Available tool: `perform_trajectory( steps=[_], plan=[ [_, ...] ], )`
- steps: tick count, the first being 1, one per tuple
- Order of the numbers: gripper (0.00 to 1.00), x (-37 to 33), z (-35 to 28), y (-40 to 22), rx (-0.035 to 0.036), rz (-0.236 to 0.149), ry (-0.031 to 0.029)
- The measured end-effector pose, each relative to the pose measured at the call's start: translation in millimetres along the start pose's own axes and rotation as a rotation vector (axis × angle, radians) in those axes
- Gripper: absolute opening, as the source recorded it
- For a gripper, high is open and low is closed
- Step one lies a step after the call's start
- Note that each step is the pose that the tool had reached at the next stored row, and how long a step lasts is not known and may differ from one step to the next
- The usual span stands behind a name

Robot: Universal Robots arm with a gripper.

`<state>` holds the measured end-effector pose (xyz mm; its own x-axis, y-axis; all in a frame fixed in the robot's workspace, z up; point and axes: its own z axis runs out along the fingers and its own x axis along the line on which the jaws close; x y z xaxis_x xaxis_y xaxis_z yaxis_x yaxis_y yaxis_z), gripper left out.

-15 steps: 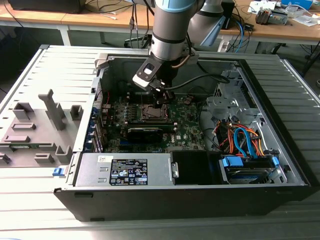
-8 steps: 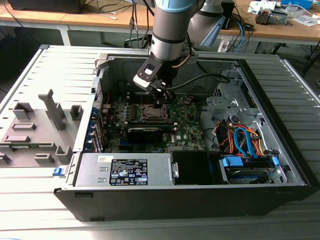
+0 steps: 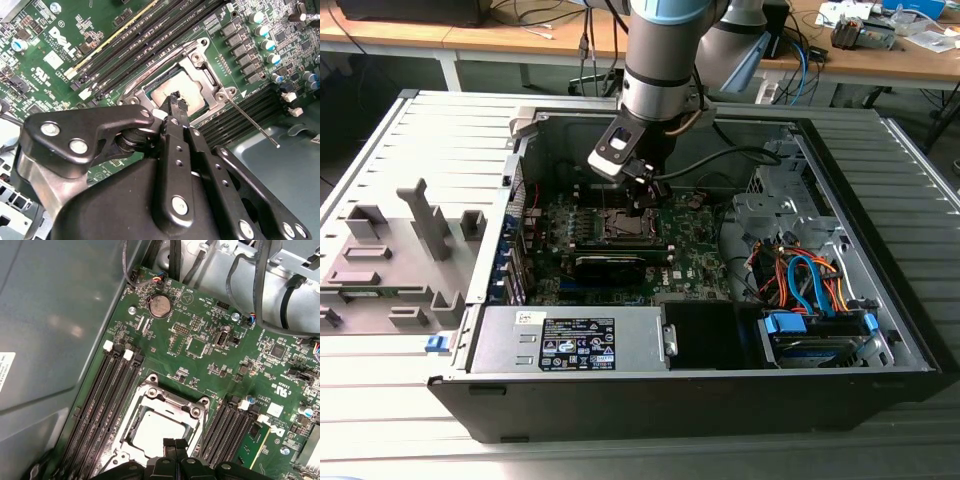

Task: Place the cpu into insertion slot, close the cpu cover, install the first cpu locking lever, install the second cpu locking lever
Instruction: 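Install the first cpu locking lever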

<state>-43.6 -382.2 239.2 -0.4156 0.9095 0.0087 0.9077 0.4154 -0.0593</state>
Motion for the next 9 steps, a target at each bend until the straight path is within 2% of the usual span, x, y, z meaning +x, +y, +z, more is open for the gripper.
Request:
perform_trajectory(
  steps=[9],
  plan=[
    [0.11, 0.0, 0.0, 0.0, 0.0001, -0.023, -0.0014]
  ],
)
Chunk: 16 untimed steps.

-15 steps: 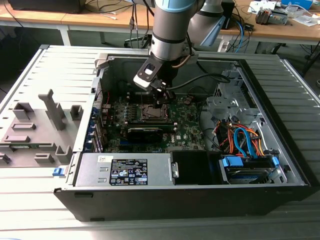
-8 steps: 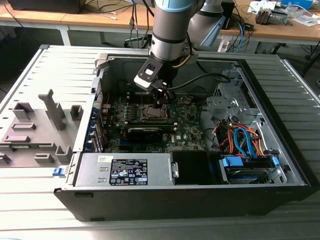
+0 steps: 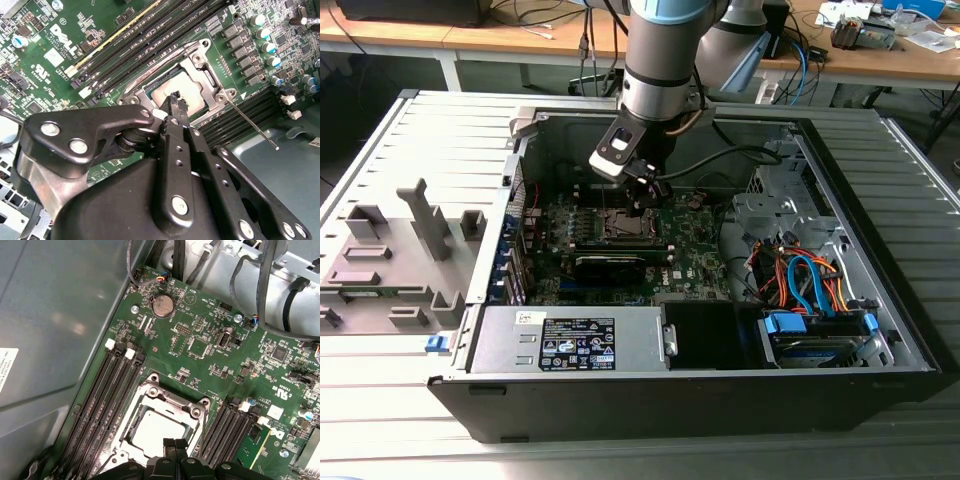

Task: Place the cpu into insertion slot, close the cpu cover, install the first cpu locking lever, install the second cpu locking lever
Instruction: 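Install the first cpu locking lever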

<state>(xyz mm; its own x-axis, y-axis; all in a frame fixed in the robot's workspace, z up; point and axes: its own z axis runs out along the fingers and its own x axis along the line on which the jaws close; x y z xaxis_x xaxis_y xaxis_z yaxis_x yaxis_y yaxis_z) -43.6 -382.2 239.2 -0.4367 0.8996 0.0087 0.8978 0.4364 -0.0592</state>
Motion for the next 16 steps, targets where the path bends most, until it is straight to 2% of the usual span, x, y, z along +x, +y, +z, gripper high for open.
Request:
perform_trajectory(
  steps=[16],
  plan=[
    [0.11, 0.0, 0.0, 0.0, 0.0004, -0.038, -0.0023]
  ],
)
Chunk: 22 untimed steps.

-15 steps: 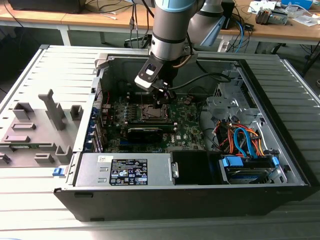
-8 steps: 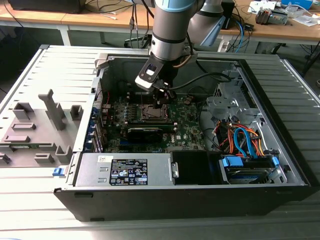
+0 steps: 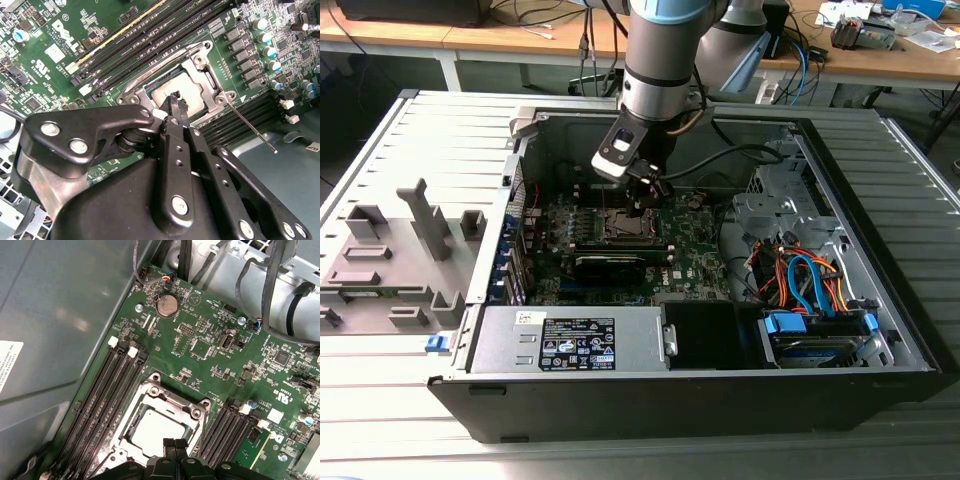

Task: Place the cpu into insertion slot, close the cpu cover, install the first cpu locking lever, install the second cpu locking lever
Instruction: 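Install the first cpu locking lever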

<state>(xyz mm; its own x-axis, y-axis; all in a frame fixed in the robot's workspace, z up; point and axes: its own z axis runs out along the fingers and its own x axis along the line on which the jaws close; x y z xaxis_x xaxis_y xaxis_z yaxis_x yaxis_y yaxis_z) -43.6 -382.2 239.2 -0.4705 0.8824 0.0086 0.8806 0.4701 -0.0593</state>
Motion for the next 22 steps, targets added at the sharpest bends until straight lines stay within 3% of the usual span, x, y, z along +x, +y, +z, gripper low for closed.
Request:
perform_trajectory(
  steps=[22],
  plan=[
    [0.11, 0.0, 0.0, 0.0, 0.0004, -0.056, -0.0033]
  ],
)
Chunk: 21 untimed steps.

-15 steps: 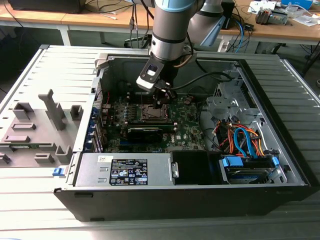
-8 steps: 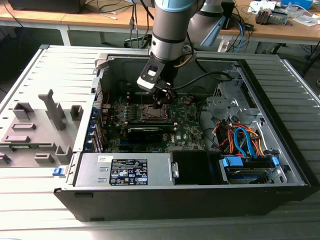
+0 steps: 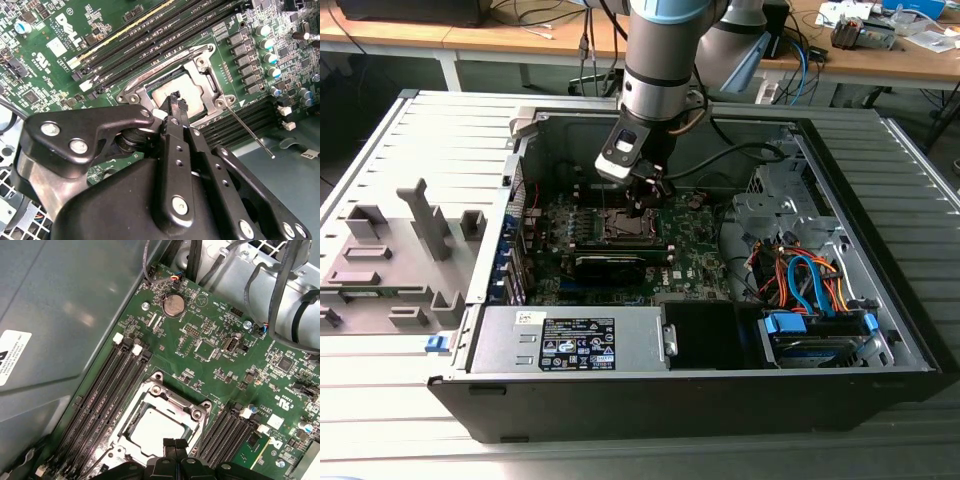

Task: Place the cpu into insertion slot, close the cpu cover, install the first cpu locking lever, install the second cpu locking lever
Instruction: 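Install the first cpu locking lever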

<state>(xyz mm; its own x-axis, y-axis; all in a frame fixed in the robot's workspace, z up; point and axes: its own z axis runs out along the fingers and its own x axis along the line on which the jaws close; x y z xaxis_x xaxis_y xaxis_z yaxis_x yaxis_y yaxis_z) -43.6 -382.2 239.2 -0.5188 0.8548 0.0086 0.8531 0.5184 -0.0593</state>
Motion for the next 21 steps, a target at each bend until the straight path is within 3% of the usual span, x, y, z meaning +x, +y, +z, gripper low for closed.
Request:
perform_trajectory(
  steps=[21],
  plan=[
    [0.11, 0.0, 0.0, 0.0, 0.0004, -0.044, -0.0026]
  ],
)
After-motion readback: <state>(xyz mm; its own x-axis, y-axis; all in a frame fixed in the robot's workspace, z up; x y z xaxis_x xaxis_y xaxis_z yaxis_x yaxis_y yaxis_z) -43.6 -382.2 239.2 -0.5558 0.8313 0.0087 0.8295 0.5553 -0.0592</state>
